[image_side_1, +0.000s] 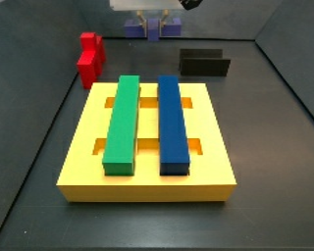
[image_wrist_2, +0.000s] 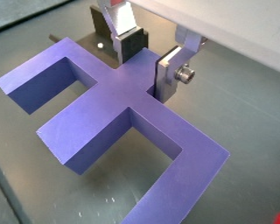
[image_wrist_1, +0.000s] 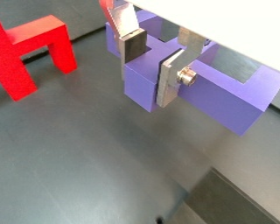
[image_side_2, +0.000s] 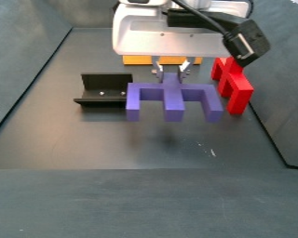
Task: Pick up the purple object. Move up. Place the purple object on the fixture. Regrasp the purple object. Move to above the board. Insert the purple object.
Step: Place the purple object on the fixture.
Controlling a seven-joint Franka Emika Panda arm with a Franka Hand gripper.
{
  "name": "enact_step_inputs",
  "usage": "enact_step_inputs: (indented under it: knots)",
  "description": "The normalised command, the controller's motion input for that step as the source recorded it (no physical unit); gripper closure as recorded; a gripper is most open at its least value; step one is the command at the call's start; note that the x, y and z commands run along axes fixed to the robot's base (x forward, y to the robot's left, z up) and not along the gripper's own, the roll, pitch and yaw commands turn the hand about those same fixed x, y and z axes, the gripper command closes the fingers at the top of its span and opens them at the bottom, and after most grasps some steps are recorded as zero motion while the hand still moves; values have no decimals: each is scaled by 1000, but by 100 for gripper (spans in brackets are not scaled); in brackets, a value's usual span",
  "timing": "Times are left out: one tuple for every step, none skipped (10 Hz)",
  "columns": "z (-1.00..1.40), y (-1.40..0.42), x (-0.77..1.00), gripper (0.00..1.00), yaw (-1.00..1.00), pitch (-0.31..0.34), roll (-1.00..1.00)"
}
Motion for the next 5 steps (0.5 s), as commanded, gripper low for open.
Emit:
enact_step_inputs:
  knots:
    - [0, 0, 737, 100, 0, 149, -669]
    - [0, 0, 669, 100, -6, 157, -720]
    - [0, 0, 609, 100, -31, 163, -817]
    - [0, 0, 509, 100, -71, 129, -951]
    - [0, 0, 489, 100, -89, 89, -1000]
